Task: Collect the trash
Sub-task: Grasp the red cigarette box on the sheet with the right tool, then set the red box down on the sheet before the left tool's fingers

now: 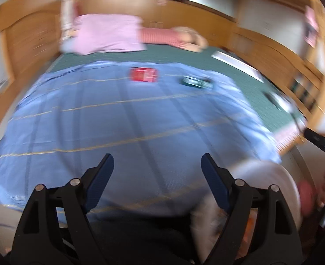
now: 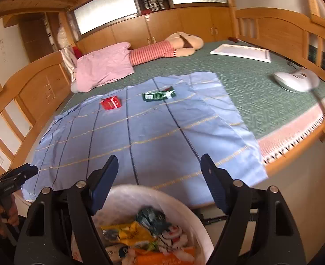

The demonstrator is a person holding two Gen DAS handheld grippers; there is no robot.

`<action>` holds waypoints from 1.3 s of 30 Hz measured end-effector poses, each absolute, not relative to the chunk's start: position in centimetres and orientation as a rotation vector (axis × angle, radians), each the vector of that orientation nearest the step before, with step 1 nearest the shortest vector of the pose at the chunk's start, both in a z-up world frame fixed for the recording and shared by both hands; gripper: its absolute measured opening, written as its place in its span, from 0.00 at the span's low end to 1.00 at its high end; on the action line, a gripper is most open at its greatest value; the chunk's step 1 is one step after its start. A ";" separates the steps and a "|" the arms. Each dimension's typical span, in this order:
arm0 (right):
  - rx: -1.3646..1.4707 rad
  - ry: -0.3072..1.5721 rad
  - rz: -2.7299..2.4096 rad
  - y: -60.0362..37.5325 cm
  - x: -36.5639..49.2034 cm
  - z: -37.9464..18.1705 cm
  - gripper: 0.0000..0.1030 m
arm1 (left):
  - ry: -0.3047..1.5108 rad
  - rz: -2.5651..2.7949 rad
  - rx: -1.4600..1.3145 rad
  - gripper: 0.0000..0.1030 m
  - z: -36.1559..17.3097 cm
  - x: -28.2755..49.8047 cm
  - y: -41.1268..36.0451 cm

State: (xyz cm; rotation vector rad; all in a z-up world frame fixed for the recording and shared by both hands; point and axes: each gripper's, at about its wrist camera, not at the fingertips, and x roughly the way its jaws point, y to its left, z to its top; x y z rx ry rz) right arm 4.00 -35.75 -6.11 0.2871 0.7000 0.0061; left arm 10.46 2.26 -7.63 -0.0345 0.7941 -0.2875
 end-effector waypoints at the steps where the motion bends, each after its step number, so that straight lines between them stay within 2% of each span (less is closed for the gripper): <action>1: 0.294 0.704 0.025 -35.7 5.7 -6.0 0.75 | 0.798 -0.245 -0.052 0.79 -7.9 11.8 3.6; 9: 0.320 0.773 0.004 -34.0 23.3 -7.7 0.76 | 0.820 -0.069 -0.115 0.80 -11.2 18.9 11.1; 14: 0.289 0.827 0.161 -26.6 35.2 -9.9 0.76 | 0.842 0.011 -0.143 0.80 -14.0 21.0 14.7; 17: 0.283 0.848 0.156 -22.4 41.8 -11.5 0.77 | 0.915 0.053 -0.249 0.80 -15.3 21.9 16.5; 19: 0.370 0.889 0.123 -21.2 45.8 -13.2 0.77 | 0.933 0.042 -0.308 0.80 -15.6 22.0 17.4; 24: 0.945 1.035 -0.030 -21.8 50.8 -20.1 0.77 | 0.937 0.085 -0.285 0.83 -15.4 21.8 18.5; 29: 0.933 1.031 -0.136 -20.0 53.0 -22.3 0.77 | 0.971 0.096 -0.311 0.83 -16.0 21.9 19.6; 30: 0.912 1.017 -0.134 -20.0 53.1 -22.4 0.73 | 0.975 0.096 -0.312 0.83 -16.0 22.0 19.7; 31: 0.869 0.993 -0.070 -19.6 53.1 -22.2 0.48 | 0.976 0.096 -0.314 0.83 -16.1 22.0 19.8; 32: 0.841 0.981 -0.026 -19.4 53.0 -21.7 0.35 | 0.974 0.097 -0.318 0.83 -16.0 22.0 19.9; 34: 0.752 0.981 0.040 -18.4 52.1 -20.4 0.29 | 0.968 0.106 -0.323 0.83 -15.9 21.9 20.1; 35: 0.728 0.991 0.086 -18.0 51.6 -19.9 0.21 | 0.964 0.112 -0.327 0.83 -15.9 21.9 20.2; 39: 0.682 1.068 0.379 -14.5 47.2 -18.1 0.21 | 0.939 0.137 -0.353 0.83 -15.7 21.6 20.7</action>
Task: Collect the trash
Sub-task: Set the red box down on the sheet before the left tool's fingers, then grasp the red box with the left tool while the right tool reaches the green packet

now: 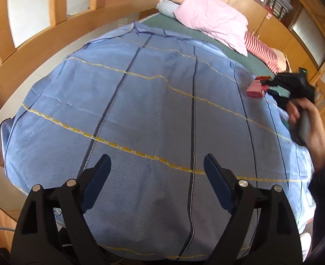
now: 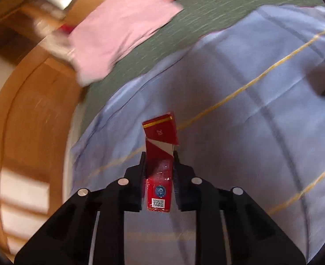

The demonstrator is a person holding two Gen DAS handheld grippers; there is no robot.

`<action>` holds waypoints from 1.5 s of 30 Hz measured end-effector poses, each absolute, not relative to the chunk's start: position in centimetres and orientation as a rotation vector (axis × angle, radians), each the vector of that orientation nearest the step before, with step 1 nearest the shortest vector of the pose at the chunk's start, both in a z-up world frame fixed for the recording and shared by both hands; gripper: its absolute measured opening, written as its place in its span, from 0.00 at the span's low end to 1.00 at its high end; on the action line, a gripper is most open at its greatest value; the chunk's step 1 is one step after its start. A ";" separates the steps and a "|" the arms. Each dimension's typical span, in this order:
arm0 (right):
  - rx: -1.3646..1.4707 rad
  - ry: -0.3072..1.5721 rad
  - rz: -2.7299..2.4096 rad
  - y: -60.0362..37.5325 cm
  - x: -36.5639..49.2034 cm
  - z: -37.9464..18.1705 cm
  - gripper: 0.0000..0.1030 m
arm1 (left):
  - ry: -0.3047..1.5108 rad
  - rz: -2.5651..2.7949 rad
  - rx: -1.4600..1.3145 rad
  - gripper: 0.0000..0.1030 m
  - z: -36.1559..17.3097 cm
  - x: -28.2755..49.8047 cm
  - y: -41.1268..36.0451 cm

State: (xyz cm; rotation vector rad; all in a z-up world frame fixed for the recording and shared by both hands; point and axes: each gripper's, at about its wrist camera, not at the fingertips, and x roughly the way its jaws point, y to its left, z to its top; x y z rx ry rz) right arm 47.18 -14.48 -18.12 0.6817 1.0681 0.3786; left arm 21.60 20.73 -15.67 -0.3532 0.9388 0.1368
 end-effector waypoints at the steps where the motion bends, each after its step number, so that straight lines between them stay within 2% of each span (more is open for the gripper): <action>1: 0.677 1.119 0.502 -12.7 44.9 -18.1 0.21 | 0.926 0.149 -0.364 0.83 -15.5 21.5 21.0; 6: 0.653 1.349 0.815 -6.6 36.8 -21.1 0.21 | 0.883 0.179 -0.429 0.83 -15.2 21.4 22.2; 9: 0.418 1.455 0.826 -4.2 34.4 -22.9 0.29 | 0.875 0.174 -0.445 0.83 -15.3 21.4 22.4; 11: 0.353 1.397 0.785 -5.4 34.3 -21.9 0.48 | 0.872 0.160 -0.459 0.83 -15.5 21.4 22.3; 12: 0.337 1.332 0.744 -6.8 34.9 -20.7 0.54 | 0.874 0.143 -0.462 0.84 -15.6 21.5 22.1; 13: 0.325 1.283 0.702 -8.0 35.5 -19.8 0.67 | 0.878 0.126 -0.462 0.84 -15.8 21.8 21.9; 14: 0.305 1.217 0.635 -9.7 35.9 -18.4 0.72 | 0.885 0.096 -0.463 0.84 -15.9 22.3 21.4; 16: 0.209 1.068 0.431 -13.2 37.6 -16.2 0.72 | 0.902 0.033 -0.468 0.85 -16.3 23.3 20.4; 18: 0.093 0.911 0.109 -17.7 39.4 -14.6 0.77 | 0.928 -0.037 -0.450 0.87 -16.9 24.4 18.8; 20: 0.047 0.845 -0.087 -21.5 41.6 -14.5 0.84 | 0.967 -0.067 -0.419 0.87 -17.6 25.0 17.4; 24: -0.058 0.923 -0.295 -27.1 46.4 -17.6 0.84 | 1.029 -0.154 -0.367 0.89 -18.5 26.4 14.4; 30: -0.108 0.976 -0.307 -28.3 48.1 -20.8 0.83 | 1.078 -0.205 -0.254 0.91 -19.8 28.1 10.9; 31: -0.101 0.975 -0.264 -28.1 48.0 -21.2 0.74 | 1.086 -0.205 -0.237 0.91 -20.2 28.4 10.5; 32: -0.105 0.981 -0.239 -27.9 48.2 -21.3 0.51 | 1.095 -0.205 -0.218 0.91 -20.5 28.6 10.0; 33: -0.115 0.997 -0.217 -27.5 48.0 -21.7 0.39 | 1.100 -0.208 -0.203 0.91 -20.9 28.8 9.8; 34: -0.121 1.018 -0.184 -27.2 47.9 -22.1 0.17 | 1.102 -0.209 -0.194 0.90 -21.1 29.0 9.6; 35: -0.125 1.032 -0.152 -26.8 47.7 -22.4 0.01 | 1.101 -0.207 -0.187 0.89 -21.3 29.2 9.6; 38: -0.034 1.059 -0.020 -25.8 45.8 -21.8 0.01 | 1.102 -0.198 -0.166 0.74 -21.7 29.4 9.3; 40: 0.148 1.150 0.243 -24.3 44.0 -21.4 0.01 | 1.101 -0.187 -0.147 0.72 -21.8 29.6 9.1; 42: 0.122 1.130 0.340 -22.9 42.7 -19.8 0.02 | 1.095 -0.187 -0.139 0.72 -21.8 29.5 9.0; 43: 0.048 1.061 0.330 -22.3 42.1 -18.2 0.09 | 1.093 -0.186 -0.136 0.72 -21.8 29.5 8.9; 45: -0.032 0.914 0.217 -23.1 42.5 -15.4 0.45 | 1.089 -0.182 -0.125 0.72 -21.8 29.3 8.7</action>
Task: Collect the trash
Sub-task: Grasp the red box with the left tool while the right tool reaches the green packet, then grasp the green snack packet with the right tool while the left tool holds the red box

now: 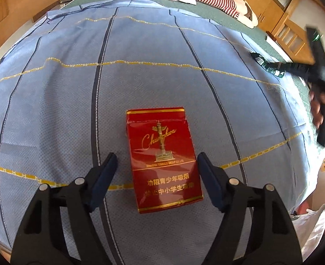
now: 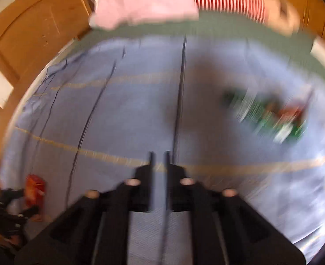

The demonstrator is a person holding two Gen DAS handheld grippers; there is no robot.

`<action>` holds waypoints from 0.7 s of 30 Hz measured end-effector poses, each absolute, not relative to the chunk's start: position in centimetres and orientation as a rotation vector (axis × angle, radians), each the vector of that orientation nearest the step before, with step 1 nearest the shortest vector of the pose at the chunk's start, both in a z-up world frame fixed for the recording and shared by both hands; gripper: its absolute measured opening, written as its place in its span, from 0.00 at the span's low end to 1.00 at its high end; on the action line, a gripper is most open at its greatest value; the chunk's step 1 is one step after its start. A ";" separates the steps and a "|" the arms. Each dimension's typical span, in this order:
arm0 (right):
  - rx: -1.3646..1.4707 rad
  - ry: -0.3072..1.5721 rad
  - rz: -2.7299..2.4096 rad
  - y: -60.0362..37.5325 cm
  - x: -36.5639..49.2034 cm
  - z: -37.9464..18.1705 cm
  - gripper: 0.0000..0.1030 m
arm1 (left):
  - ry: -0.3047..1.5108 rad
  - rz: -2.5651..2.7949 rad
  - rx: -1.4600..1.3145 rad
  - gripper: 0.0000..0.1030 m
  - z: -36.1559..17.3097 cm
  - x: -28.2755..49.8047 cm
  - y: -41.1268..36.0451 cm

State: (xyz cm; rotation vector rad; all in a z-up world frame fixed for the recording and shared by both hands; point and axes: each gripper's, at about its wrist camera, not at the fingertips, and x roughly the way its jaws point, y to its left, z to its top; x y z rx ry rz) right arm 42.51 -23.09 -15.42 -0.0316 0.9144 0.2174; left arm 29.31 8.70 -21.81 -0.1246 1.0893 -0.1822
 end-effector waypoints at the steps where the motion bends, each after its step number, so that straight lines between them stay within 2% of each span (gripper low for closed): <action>1: -0.044 0.873 0.142 -24.0 43.3 -14.9 0.78 | 1.087 -0.180 -0.117 0.72 -21.8 29.2 8.6; 2: -0.062 0.840 0.052 -25.3 44.6 -14.7 0.84 | 1.086 -0.179 -0.107 0.72 -21.8 29.2 8.5; 4: -0.087 0.903 -0.098 -28.0 48.3 -15.9 0.86 | 1.089 -0.178 -0.092 0.72 -21.9 29.2 8.3; 8: 0.085 1.029 -0.175 -32.1 51.1 -18.8 0.86 | 1.101 -0.182 -0.105 0.72 -21.8 28.9 8.9; 12: 0.177 1.097 -0.061 -31.2 50.5 -20.8 0.84 | 1.101 -0.182 -0.128 0.72 -21.7 29.0 9.1; 13: 0.160 1.117 -0.016 -30.2 50.1 -21.3 0.77 | 1.099 -0.181 -0.128 0.71 -21.7 28.9 9.2; 14: 0.150 1.128 0.008 -29.5 49.7 -21.5 0.61 | 1.098 -0.181 -0.125 0.71 -21.7 28.9 9.2; 15: 0.146 1.141 0.029 -29.0 49.3 -21.7 0.50 | 1.095 -0.180 -0.119 0.70 -21.7 28.9 9.1; 16: 0.153 1.150 0.050 -28.2 48.7 -21.9 0.30 | 1.091 -0.178 -0.111 0.69 -21.8 28.9 9.1; 17: 0.164 1.139 0.080 -27.5 48.1 -21.8 0.17 | 1.087 -0.172 -0.104 0.65 -21.9 28.9 9.1; 19: 0.239 1.159 0.153 -26.7 47.0 -21.7 0.06 | 1.078 -0.153 -0.091 0.57 -22.0 28.8 9.2; 21: 0.293 1.201 0.270 -24.8 45.3 -21.5 0.06 | 1.070 -0.149 -0.098 0.56 -21.9 28.8 9.4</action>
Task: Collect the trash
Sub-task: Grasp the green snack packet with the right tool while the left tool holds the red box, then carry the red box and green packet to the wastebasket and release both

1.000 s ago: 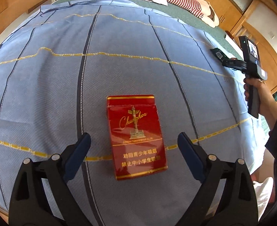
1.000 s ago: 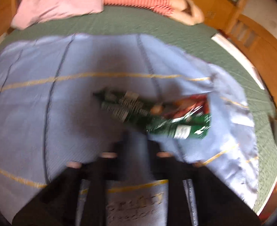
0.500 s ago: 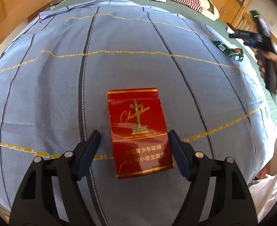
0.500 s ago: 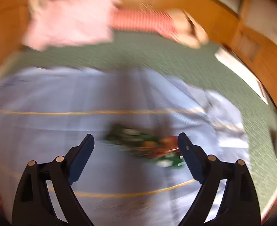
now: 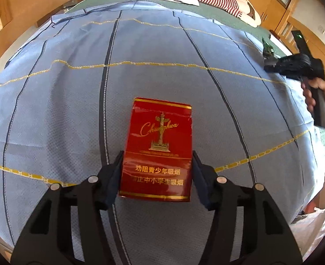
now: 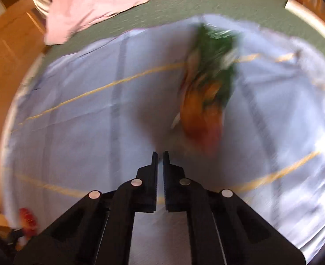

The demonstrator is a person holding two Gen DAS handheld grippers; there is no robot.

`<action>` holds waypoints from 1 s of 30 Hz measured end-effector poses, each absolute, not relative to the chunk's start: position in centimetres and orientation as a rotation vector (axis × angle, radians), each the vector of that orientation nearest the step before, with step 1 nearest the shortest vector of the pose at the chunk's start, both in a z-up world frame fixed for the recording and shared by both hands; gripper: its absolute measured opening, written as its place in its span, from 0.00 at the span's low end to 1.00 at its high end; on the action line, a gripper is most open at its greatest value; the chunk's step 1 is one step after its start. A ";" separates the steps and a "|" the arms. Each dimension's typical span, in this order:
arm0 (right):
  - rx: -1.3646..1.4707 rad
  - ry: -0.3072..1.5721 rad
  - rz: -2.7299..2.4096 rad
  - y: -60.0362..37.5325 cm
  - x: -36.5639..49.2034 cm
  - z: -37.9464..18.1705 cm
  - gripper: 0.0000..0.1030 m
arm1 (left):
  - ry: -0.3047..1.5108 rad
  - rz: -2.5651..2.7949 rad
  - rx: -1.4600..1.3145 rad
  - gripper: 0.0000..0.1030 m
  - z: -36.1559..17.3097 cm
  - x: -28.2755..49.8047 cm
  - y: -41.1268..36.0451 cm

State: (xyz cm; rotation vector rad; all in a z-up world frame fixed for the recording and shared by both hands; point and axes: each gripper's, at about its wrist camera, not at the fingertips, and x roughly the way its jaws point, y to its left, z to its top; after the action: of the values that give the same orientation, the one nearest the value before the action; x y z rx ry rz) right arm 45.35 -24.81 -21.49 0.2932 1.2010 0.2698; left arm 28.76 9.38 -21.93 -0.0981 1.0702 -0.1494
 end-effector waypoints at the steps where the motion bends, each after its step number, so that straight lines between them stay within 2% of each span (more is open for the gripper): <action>1: 0.284 1.231 0.363 -23.4 44.4 -21.2 0.06 | 1.066 -0.150 -0.106 0.56 -21.9 28.7 9.5; 4: 0.136 1.185 0.452 -20.5 42.0 -18.8 0.06 | 1.055 -0.142 -0.112 0.56 -21.7 28.5 9.7; 6: 0.146 1.054 0.375 -21.2 41.7 -16.0 0.27 | 1.049 -0.140 -0.126 0.56 -21.5 28.4 9.8; 7: 0.172 1.001 0.287 -22.0 42.2 -15.2 0.64 | 1.043 -0.141 -0.135 0.56 -21.3 28.4 9.8; 8: 0.196 0.962 0.206 -22.6 42.7 -14.8 0.91 | 1.036 -0.140 -0.140 0.55 -21.1 28.4 10.0; 10: 0.328 0.914 0.074 -24.5 44.4 -14.8 0.92 | 1.011 -0.134 -0.156 0.55 -20.4 28.1 10.2; 13: 0.515 0.953 -0.114 -26.4 47.4 -17.2 0.92 | 0.959 -0.115 -0.172 0.55 -18.9 27.7 10.9; 15: 0.541 0.940 -0.203 -27.1 49.0 -18.5 0.92 | 0.925 -0.089 -0.164 0.55 -18.1 27.4 11.4; 18: 0.430 0.942 -0.305 -26.5 50.2 -20.3 0.90 | 0.886 -0.053 -0.135 0.55 -17.0 26.9 11.8; 20: 0.381 0.972 -0.281 -25.7 50.1 -21.5 0.60 | 0.853 -0.017 -0.102 0.55 -16.2 26.5 12.0; 21: 0.376 0.969 -0.261 -25.5 49.7 -21.8 0.56 | 0.841 -0.005 -0.089 0.55 -16.0 26.4 12.1; 23: 0.348 0.968 -0.196 -24.6 48.7 -21.6 0.25 | 0.817 0.018 -0.066 0.56 -15.6 26.1 12.3; 25: 0.349 0.971 -0.124 -24.2 47.5 -20.8 0.15 | 0.810 0.023 -0.067 0.55 -15.2 25.8 12.5; 26: 0.358 0.971 -0.070 -23.8 46.4 -20.2 0.07 | 0.806 0.023 -0.068 0.55 -15.1 25.6 12.6; 30: 0.401 0.960 0.119 -22.0 41.2 -17.0 0.06 | 0.771 0.023 -0.048 0.55 -13.9 23.6 12.7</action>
State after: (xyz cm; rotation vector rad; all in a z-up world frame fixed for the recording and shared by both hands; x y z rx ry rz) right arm 41.20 -21.98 -17.01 0.4006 0.9605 0.1195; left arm 23.58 12.71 -13.86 -0.0480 0.7710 0.0235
